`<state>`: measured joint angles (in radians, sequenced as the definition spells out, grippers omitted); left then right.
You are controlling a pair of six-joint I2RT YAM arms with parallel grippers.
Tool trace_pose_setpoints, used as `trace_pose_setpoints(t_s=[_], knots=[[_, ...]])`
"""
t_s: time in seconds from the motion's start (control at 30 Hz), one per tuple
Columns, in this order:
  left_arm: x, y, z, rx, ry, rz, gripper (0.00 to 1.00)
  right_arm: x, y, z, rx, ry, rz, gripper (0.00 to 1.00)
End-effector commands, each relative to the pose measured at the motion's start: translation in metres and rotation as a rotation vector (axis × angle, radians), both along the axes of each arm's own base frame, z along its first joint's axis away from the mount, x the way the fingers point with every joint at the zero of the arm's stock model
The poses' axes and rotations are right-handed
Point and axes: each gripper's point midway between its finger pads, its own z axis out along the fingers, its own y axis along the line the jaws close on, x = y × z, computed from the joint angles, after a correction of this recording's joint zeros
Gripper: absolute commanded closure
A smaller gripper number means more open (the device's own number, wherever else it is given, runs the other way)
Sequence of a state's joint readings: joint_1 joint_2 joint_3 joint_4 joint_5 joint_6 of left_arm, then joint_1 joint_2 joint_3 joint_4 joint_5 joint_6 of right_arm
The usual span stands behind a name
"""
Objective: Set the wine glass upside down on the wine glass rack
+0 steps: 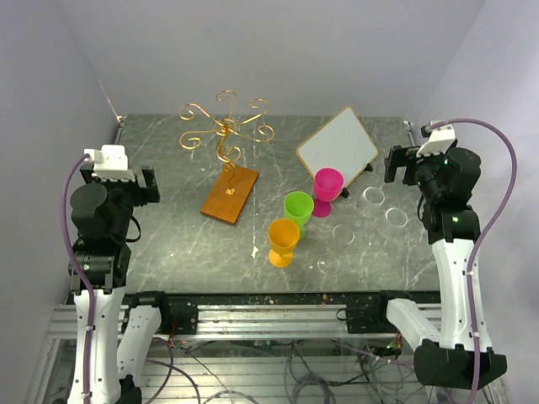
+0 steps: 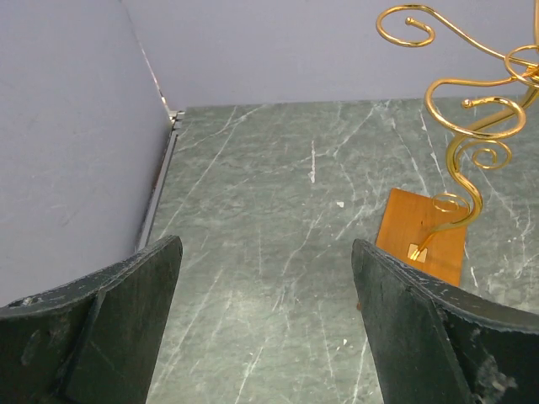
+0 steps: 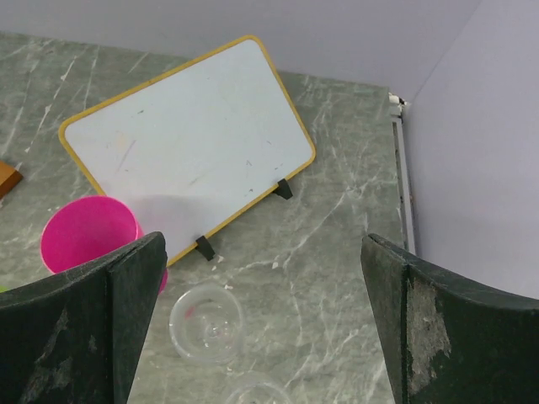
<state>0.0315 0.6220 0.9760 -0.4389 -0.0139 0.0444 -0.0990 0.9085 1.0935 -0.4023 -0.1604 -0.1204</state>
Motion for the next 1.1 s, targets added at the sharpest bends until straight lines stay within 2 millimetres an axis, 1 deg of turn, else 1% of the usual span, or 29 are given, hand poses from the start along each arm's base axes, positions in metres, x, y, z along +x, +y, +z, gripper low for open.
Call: trace_pose_setpoints(t_s=[0.0, 0.3, 0.4, 0.47, 0.53, 0.63, 0.7, 0.73, 0.83, 0.87, 0.9, 1.0, 1.07], knots=[[0.001, -0.004, 0.011, -0.005, -0.032, -0.023, 0.06, -0.001, -0.001, 0.018, 0.002, -0.039, 0.001, 0.0], [0.001, -0.01, 0.013, -0.004, -0.032, -0.057, 0.06, -0.003, -0.002, 0.022, -0.01, -0.049, 0.003, 0.0], [0.001, -0.011, 0.016, -0.002, -0.034, -0.063, 0.06, -0.005, 0.002, 0.026, -0.023, -0.053, 0.027, 0.0], [0.001, -0.017, 0.02, 0.017, -0.032, -0.105, 0.06, -0.007, 0.005, 0.027, -0.044, -0.053, 0.056, 0.0], [0.003, -0.029, 0.022, 0.058, -0.02, -0.192, 0.06, -0.007, 0.015, 0.027, -0.092, -0.05, 0.141, 0.0], [0.006, -0.053, 0.022, 0.082, 0.006, -0.346, 0.06, -0.008, 0.037, 0.024, -0.192, -0.045, 0.328, 0.0], [0.007, -0.068, 0.022, 0.103, 0.008, -0.445, 0.06, -0.012, 0.05, 0.02, -0.218, -0.033, 0.433, 0.0], [0.008, -0.072, 0.022, 0.115, 0.011, -0.48, 0.06, -0.016, 0.061, 0.018, -0.213, -0.031, 0.505, 0.0], [0.015, -0.081, 0.024, 0.156, 0.036, -0.555, 0.06, -0.032, 0.082, 0.009, -0.195, -0.023, 0.645, 0.0], [0.02, -0.081, 0.024, 0.177, 0.054, -0.575, 0.06, -0.037, 0.087, 0.002, -0.186, -0.018, 0.683, 0.0], [0.026, -0.084, 0.018, 0.179, 0.092, -0.601, 0.06, -0.04, 0.092, -0.002, -0.183, -0.014, 0.715, 0.0], [0.037, -0.088, 0.014, 0.192, 0.145, -0.653, 0.06, -0.046, 0.1, -0.017, -0.166, 0.017, 0.776, 0.0], [0.046, -0.092, 0.011, 0.199, 0.17, -0.695, 0.06, -0.045, 0.103, -0.025, -0.15, 0.024, 0.792, 0.0]])
